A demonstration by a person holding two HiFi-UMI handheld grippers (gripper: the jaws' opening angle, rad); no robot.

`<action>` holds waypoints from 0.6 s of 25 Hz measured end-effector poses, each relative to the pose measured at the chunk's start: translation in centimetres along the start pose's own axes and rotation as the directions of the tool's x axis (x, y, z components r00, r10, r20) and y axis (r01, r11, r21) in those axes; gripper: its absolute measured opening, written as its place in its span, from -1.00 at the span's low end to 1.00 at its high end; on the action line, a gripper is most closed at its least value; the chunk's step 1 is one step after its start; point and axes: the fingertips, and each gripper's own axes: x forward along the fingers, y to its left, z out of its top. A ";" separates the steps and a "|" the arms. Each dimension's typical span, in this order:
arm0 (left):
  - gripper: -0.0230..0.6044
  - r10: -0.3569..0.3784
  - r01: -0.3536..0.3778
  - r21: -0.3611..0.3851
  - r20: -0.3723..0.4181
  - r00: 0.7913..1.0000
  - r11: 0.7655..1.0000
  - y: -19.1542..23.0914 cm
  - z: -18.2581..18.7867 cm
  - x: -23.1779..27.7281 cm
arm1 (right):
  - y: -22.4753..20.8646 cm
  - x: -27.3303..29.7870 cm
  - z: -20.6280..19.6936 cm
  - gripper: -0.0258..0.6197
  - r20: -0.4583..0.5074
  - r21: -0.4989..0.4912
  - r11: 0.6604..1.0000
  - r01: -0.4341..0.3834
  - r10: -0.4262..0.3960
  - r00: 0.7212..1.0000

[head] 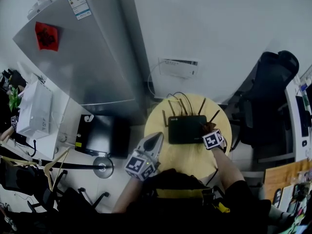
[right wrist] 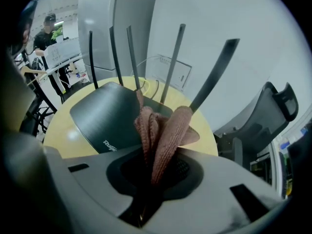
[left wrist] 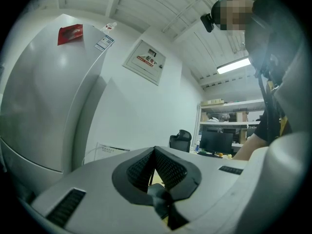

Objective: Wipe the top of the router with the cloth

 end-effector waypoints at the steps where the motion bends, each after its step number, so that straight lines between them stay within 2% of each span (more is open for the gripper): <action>1: -0.95 -0.006 0.006 0.001 0.001 1.000 1.000 -0.1 0.0 0.1 | 0.7 0.1 0.4 -0.72 0.027 0.003 0.999 -0.033 0.033 0.999; 4: -0.96 -0.008 0.008 0.001 0.009 1.000 1.000 0.2 0.3 0.5 | 2.8 -1.4 3.0 -0.72 0.115 -0.062 0.994 -0.087 0.094 0.989; 8: -0.95 0.001 0.000 -0.018 0.020 1.000 1.000 0.5 0.8 0.3 | 6.5 -2.7 6.7 -0.72 0.174 -0.258 0.960 -0.111 0.159 0.972; 10: -0.96 0.010 -0.009 -0.010 0.019 1.000 1.000 0.9 0.7 -0.1 | 8.4 -3.0 8.8 -0.72 0.174 -0.416 0.904 -0.096 0.183 0.968; 12: -0.95 0.032 -0.032 -0.007 0.014 0.999 0.999 1.7 0.7 -0.7 | 10.7 -2.3 10.5 -0.72 0.156 -0.559 0.824 -0.090 0.211 0.965; 15: -0.95 0.092 -0.092 -0.015 0.031 0.995 0.996 3.1 1.1 -2.1 | 12.7 -1.4 13.0 -0.72 0.134 -0.694 0.719 -0.038 0.181 0.974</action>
